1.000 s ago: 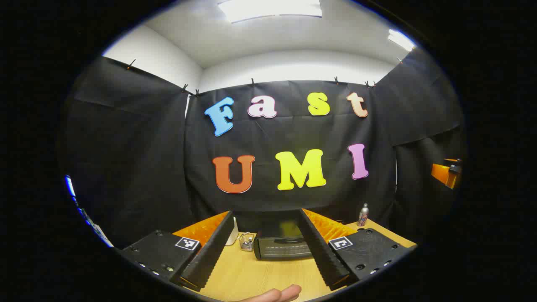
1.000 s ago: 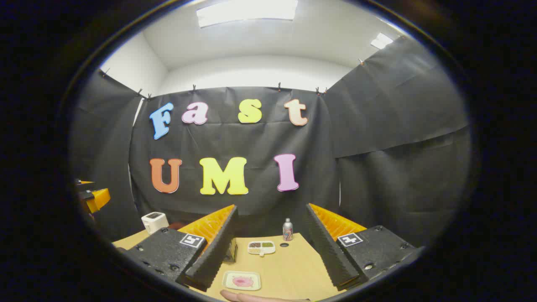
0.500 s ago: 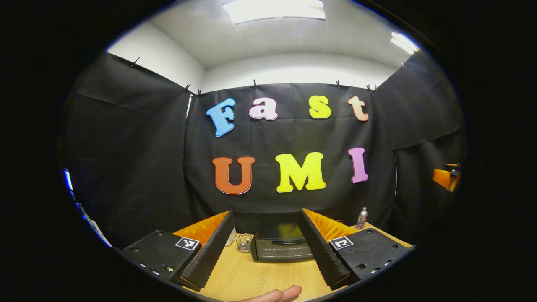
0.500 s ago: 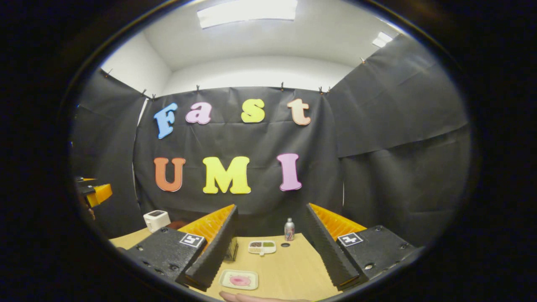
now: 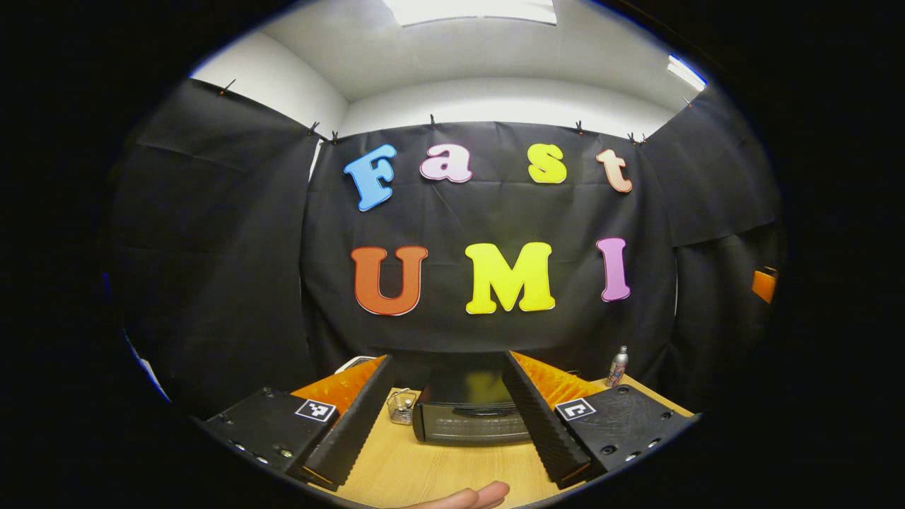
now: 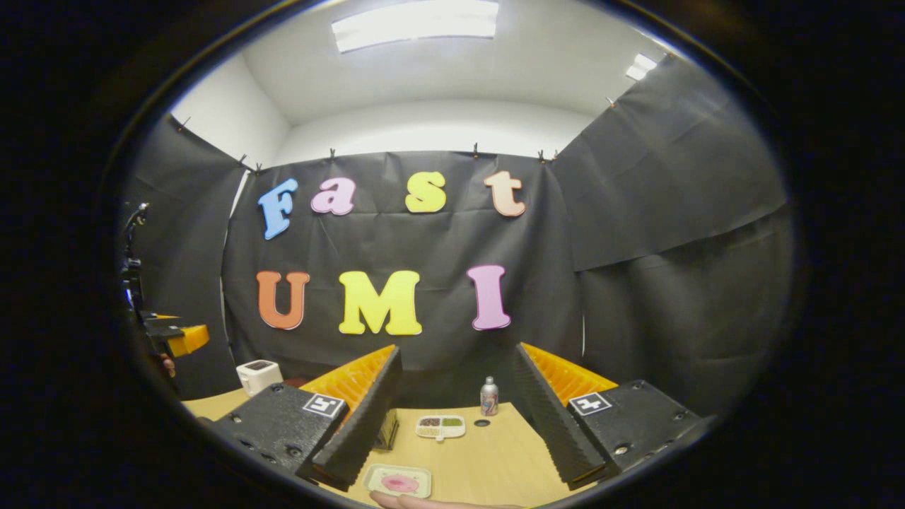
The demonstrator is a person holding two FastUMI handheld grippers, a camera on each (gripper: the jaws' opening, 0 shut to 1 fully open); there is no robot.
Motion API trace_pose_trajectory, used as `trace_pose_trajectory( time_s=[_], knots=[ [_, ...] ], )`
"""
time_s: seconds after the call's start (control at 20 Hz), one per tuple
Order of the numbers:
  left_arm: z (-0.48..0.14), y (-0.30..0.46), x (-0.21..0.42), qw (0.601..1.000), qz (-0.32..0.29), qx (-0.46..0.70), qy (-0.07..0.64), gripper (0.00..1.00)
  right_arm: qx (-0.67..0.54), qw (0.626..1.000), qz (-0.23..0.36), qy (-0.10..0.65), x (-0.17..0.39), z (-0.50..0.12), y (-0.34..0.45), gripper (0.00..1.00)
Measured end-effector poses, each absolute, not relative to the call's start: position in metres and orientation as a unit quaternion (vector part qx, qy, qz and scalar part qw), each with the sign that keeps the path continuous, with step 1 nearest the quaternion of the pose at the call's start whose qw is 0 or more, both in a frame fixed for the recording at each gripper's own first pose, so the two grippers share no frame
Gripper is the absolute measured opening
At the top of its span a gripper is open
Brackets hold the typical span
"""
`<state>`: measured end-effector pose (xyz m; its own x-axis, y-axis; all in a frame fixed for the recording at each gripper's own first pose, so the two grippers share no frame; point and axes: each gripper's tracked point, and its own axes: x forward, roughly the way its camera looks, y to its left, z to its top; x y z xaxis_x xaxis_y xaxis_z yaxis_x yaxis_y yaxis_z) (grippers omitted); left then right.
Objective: Open the electric oven with the left hand, put the food in, and close the electric oven.
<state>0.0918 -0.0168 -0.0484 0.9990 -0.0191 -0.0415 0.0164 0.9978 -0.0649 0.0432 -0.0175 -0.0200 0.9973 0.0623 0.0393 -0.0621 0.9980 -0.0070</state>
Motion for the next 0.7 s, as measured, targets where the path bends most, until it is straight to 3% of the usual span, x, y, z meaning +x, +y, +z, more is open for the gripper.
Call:
trace_pose_trajectory(
  time_s=[0.3,0.7],
  knots=[
    [-0.112,-0.052,0.178,0.995,-0.034,-0.031,0.088,0.96,-0.021,1.000,0.014,0.005,0.077,-0.035,-0.029,0.97],
    [-0.215,-0.082,0.241,0.978,-0.050,-0.034,0.201,0.97,-0.041,0.999,-0.016,0.007,0.086,-0.036,-0.057,0.96]
  ],
)
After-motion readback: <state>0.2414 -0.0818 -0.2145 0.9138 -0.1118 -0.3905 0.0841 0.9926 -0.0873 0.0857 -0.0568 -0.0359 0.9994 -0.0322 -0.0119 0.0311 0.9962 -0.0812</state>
